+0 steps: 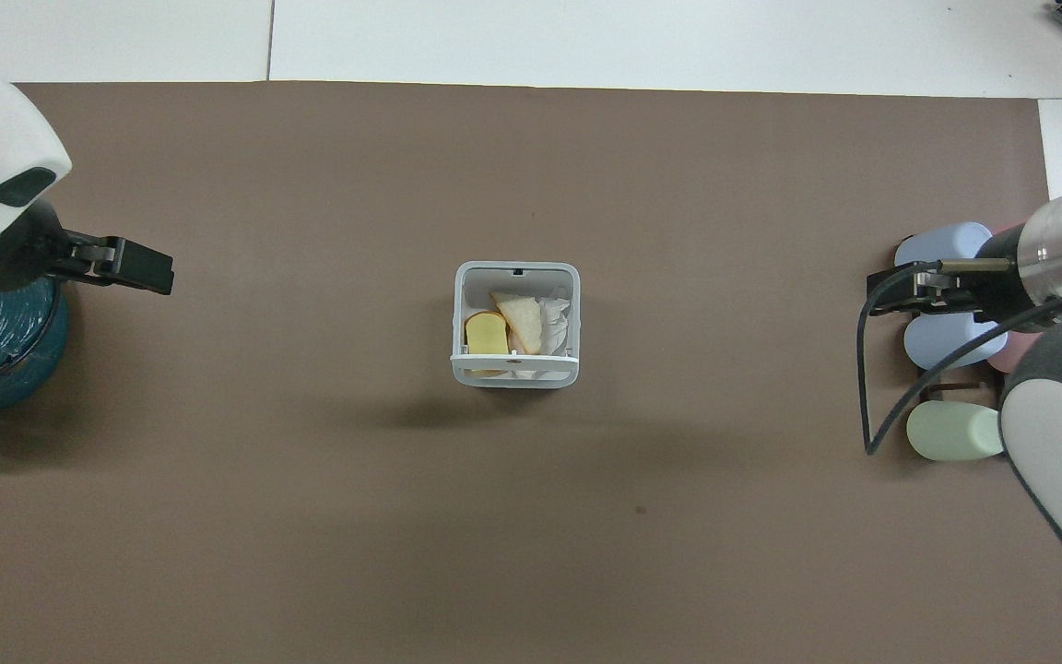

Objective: Close trash can lid
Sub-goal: 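Swing the left arm toward the white trash can's open top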

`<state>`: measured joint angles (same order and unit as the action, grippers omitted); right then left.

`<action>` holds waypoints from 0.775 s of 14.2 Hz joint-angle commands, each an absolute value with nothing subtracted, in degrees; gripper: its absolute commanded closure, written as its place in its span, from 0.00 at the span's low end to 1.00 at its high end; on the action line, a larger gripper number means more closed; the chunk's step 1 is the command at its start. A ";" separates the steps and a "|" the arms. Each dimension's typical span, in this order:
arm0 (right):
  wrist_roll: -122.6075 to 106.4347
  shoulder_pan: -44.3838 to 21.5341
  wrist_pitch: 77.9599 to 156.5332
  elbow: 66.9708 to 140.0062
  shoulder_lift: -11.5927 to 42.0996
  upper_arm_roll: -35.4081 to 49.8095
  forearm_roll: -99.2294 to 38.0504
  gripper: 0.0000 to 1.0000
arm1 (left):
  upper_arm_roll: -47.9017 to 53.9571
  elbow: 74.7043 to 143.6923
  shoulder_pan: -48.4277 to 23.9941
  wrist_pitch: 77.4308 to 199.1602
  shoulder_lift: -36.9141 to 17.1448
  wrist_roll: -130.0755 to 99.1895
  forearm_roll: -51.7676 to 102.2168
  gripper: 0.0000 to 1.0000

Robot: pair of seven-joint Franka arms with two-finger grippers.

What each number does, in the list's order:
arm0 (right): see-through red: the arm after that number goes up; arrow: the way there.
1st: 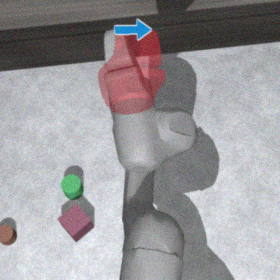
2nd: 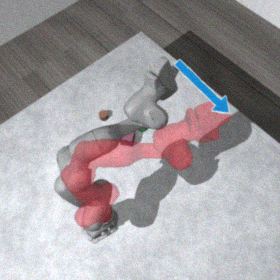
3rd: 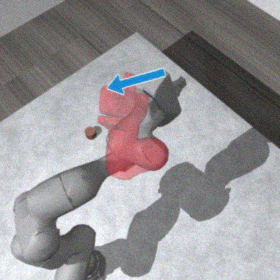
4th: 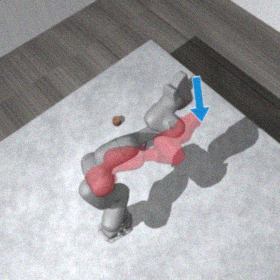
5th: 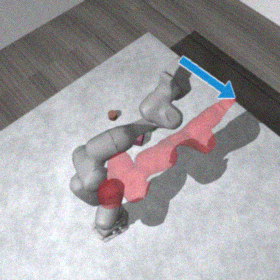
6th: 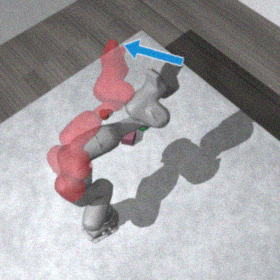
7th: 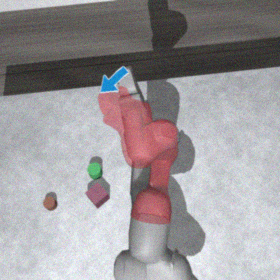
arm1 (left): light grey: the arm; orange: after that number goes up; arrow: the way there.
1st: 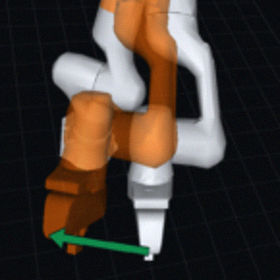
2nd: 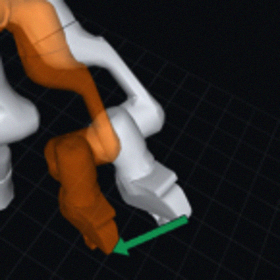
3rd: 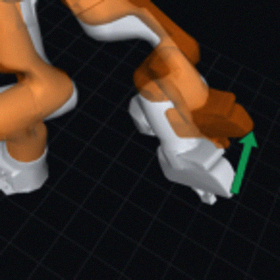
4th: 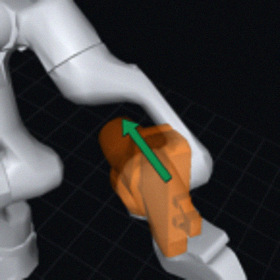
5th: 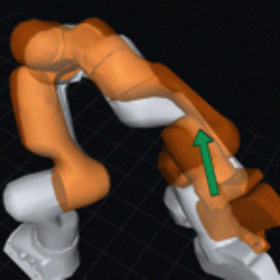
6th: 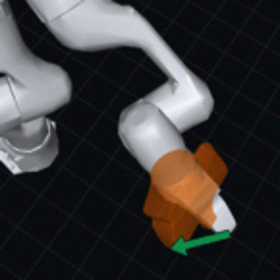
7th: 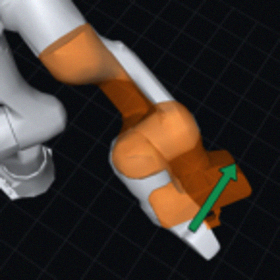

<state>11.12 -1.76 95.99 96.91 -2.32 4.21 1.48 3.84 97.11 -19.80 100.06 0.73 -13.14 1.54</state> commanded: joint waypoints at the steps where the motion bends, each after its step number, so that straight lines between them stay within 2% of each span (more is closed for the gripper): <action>1: 9.67 -0.88 96.59 98.44 -3.69 4.57 0.70 0.00 | 2.99 108.51 -26.08 107.91 7.19 -21.33 1.85 0.46; 3: 9.67 -0.88 96.59 98.44 -3.69 4.57 0.70 0.00 | 2.99 113.97 -29.69 112.65 9.22 -23.54 2.02 0.58; 5: 9.67 -0.88 96.59 98.44 -3.69 4.57 0.70 0.00 | 2.99 116.62 -32.59 115.83 9.23 -27.92 2.11 0.71; 6: 9.67 -0.88 96.59 98.44 -3.69 4.57 0.70 0.00 | 2.99 117.41 -33.91 117.14 8.97 -30.21 2.11 0.74; 11: 9.67 -0.88 96.59 98.44 -3.69 4.57 0.70 0.00 | 2.99 118.92 -38.06 130.75 3.44 -38.67 2.11 0.75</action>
